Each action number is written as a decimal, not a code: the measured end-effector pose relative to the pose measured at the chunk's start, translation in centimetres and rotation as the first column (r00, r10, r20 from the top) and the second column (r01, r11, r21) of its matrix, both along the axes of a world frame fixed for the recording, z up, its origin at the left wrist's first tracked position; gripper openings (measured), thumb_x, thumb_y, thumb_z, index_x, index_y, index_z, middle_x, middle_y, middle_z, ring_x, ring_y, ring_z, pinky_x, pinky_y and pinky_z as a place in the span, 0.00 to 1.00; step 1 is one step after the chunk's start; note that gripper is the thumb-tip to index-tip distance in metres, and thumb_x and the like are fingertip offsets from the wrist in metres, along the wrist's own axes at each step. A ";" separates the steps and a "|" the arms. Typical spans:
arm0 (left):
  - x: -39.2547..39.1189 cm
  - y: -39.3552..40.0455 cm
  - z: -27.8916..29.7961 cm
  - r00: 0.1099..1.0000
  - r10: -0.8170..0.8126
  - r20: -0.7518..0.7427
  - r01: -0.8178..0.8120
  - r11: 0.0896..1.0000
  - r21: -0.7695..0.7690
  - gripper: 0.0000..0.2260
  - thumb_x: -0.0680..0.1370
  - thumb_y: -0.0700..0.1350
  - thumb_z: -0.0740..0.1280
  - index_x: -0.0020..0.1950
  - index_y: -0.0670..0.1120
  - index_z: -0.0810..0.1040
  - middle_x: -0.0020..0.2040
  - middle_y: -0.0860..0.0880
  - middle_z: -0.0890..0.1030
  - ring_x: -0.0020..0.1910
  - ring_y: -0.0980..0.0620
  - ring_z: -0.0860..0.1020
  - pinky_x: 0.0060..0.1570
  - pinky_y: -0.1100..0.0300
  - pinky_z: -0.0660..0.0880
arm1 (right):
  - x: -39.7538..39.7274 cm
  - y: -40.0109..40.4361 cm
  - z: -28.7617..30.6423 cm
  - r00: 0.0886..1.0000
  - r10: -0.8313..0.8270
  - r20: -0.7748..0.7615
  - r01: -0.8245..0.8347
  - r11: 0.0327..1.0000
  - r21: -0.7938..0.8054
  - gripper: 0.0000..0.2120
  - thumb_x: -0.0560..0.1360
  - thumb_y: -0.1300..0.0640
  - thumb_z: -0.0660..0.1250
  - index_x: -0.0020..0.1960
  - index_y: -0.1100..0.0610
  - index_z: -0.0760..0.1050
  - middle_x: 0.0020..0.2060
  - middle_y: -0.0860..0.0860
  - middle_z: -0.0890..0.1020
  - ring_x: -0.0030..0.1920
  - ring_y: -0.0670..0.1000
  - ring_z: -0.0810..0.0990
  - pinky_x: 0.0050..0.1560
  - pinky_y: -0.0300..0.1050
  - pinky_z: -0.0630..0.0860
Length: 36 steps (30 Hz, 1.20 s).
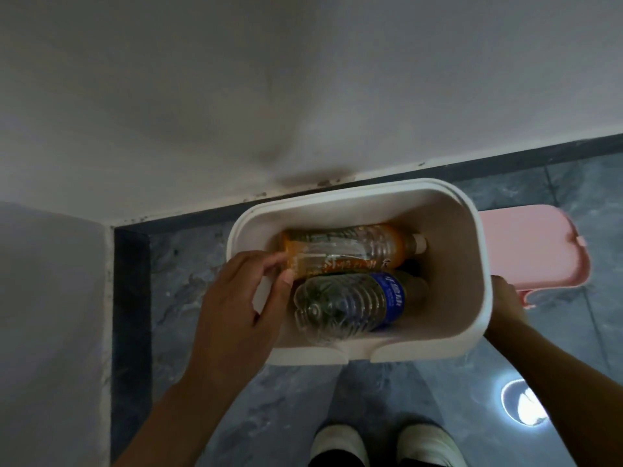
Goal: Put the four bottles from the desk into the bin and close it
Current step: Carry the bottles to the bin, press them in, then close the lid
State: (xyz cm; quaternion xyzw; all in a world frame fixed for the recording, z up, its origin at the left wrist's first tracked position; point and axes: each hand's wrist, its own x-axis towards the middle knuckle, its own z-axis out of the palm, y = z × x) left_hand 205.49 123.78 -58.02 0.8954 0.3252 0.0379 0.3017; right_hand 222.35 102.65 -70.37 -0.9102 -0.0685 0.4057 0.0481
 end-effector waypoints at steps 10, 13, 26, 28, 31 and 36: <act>0.3 -0.2 0.2 0.999 0.044 -0.001 -0.044 0.999 -0.014 0.08 0.74 0.50 0.60 0.49 0.54 0.76 0.44 0.63 0.75 0.47 0.67 0.75 0.45 0.77 0.69 | -0.4 0.1 -2.0 0.993 -0.116 -0.017 0.117 0.991 0.073 0.10 0.76 0.68 0.59 0.45 0.71 0.78 0.50 0.71 0.80 0.52 0.67 0.79 0.54 0.56 0.76; 0.2 -0.3 0.1 0.999 0.047 0.009 -0.047 0.999 0.000 0.08 0.74 0.49 0.60 0.50 0.53 0.77 0.44 0.62 0.75 0.48 0.69 0.74 0.46 0.81 0.68 | -0.7 -0.4 -2.4 0.996 -0.090 0.004 0.090 0.996 0.024 0.10 0.76 0.68 0.59 0.48 0.72 0.77 0.48 0.70 0.81 0.50 0.66 0.80 0.52 0.55 0.76; -0.2 -1.1 3.7 0.982 0.174 -0.077 -0.182 0.977 -0.115 0.06 0.77 0.43 0.63 0.48 0.52 0.77 0.43 0.59 0.76 0.42 0.65 0.74 0.41 0.81 0.68 | 2.7 -2.4 9.6 0.949 -0.177 0.262 0.115 0.965 0.235 0.04 0.69 0.61 0.70 0.41 0.62 0.79 0.35 0.62 0.81 0.34 0.58 0.76 0.38 0.42 0.66; -0.2 -0.9 4.4 0.976 0.186 -0.114 -0.200 0.971 -0.129 0.06 0.77 0.43 0.63 0.49 0.48 0.79 0.45 0.54 0.78 0.41 0.63 0.74 0.40 0.77 0.69 | 3.4 -3.1 12.6 0.929 -0.259 0.264 0.180 0.940 0.289 0.07 0.68 0.58 0.73 0.38 0.59 0.76 0.34 0.60 0.81 0.31 0.56 0.74 0.33 0.42 0.66; 0.0 -0.7 5.6 0.961 0.221 -0.166 -0.248 0.954 -0.168 0.07 0.77 0.43 0.62 0.51 0.44 0.79 0.48 0.49 0.80 0.43 0.55 0.76 0.42 0.68 0.70 | 3.6 -4.2 16.8 0.914 -0.304 0.269 0.212 0.923 0.322 0.13 0.66 0.55 0.76 0.36 0.60 0.74 0.31 0.55 0.79 0.29 0.53 0.73 0.28 0.38 0.65; 0.4 -0.6 7.0 0.936 0.273 -0.222 -0.324 0.914 -0.243 0.10 0.78 0.45 0.61 0.54 0.42 0.79 0.50 0.46 0.80 0.45 0.53 0.75 0.41 0.67 0.68 | 2.9 -5.2 23.3 0.903 -0.378 0.204 0.253 0.853 0.457 0.10 0.67 0.49 0.73 0.37 0.49 0.73 0.24 0.44 0.82 0.27 0.48 0.81 0.35 0.26 0.71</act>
